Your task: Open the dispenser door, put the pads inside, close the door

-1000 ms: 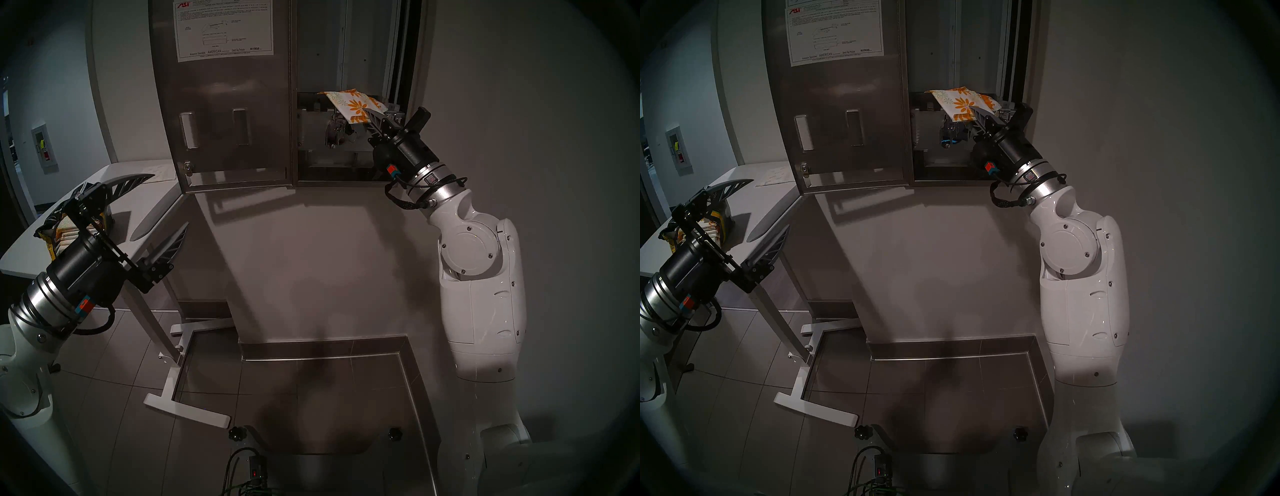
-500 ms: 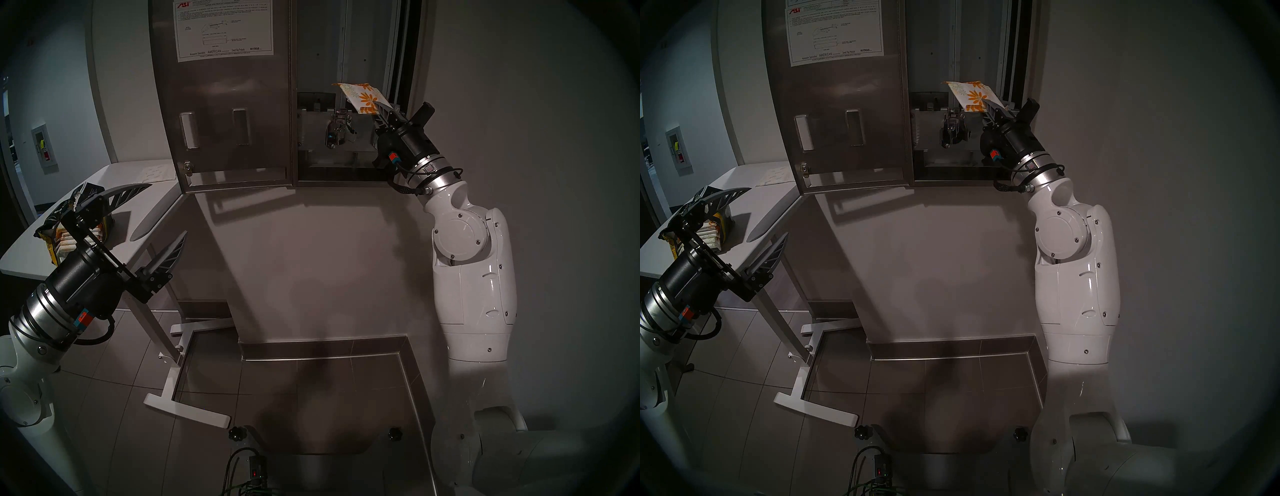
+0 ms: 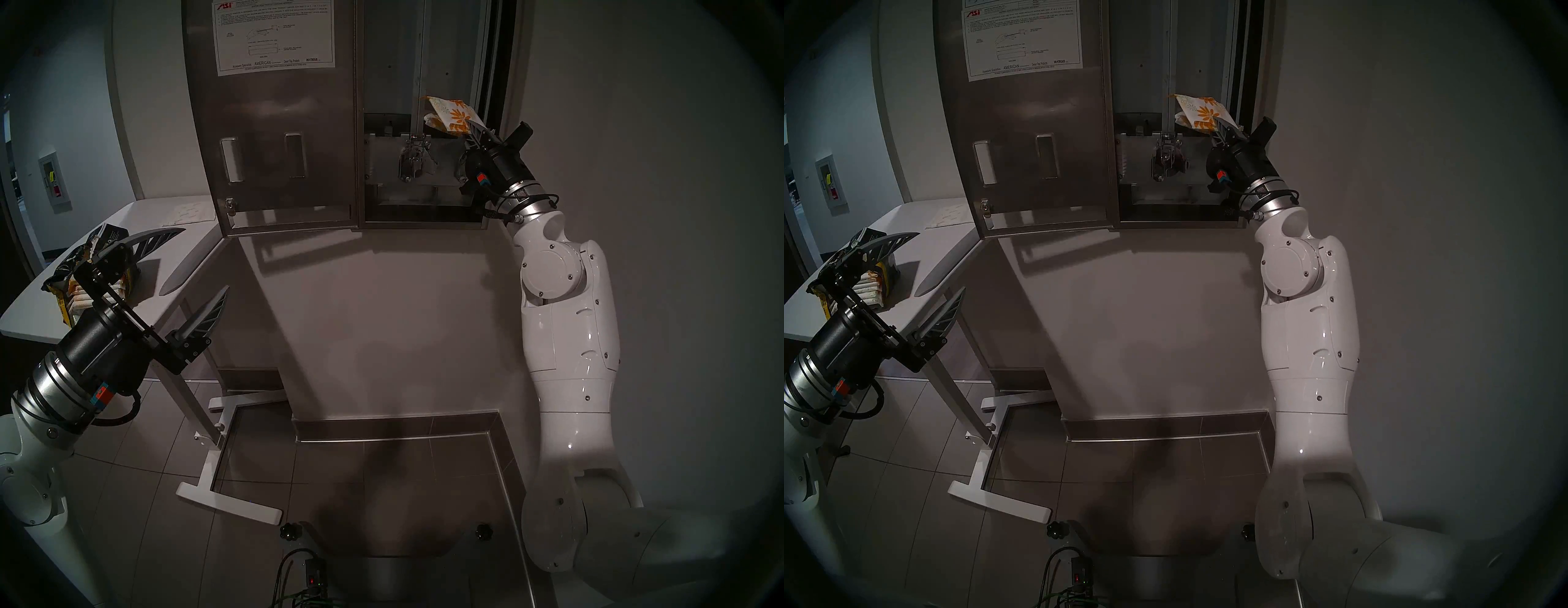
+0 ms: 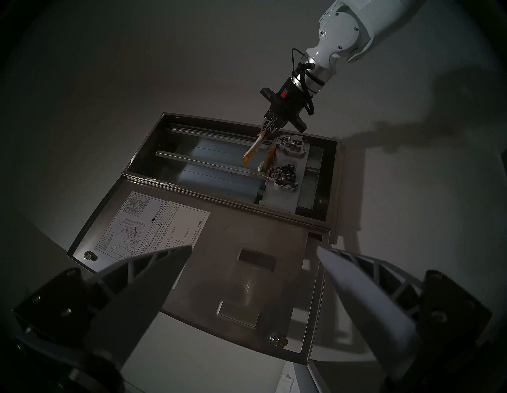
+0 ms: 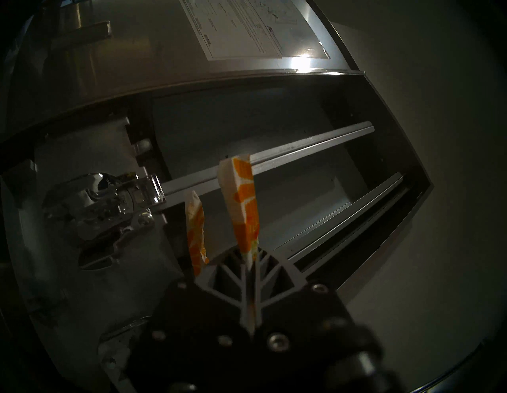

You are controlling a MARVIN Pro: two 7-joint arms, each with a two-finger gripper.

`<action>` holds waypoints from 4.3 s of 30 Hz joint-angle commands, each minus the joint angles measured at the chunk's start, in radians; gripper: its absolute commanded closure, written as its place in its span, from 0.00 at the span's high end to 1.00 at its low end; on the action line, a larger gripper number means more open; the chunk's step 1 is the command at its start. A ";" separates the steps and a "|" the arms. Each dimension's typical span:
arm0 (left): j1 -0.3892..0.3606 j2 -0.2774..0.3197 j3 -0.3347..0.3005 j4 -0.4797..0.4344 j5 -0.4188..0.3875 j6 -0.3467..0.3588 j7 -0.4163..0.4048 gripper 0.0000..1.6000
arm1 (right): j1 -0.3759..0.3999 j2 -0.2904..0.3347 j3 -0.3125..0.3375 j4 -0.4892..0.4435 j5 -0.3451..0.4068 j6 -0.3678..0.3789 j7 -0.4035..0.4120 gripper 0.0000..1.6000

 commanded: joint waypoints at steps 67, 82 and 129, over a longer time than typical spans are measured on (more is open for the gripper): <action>-0.009 0.001 0.000 -0.005 -0.012 0.006 0.000 1.00 | 0.164 -0.067 -0.047 0.056 -0.125 0.173 0.162 0.00; -0.009 0.001 0.000 -0.005 -0.012 0.007 0.000 1.00 | 0.217 -0.082 -0.061 0.109 -0.142 0.176 0.154 0.00; -0.008 0.002 0.000 -0.005 -0.014 0.008 0.000 1.00 | 0.294 -0.077 -0.029 0.271 -0.240 0.228 0.042 0.00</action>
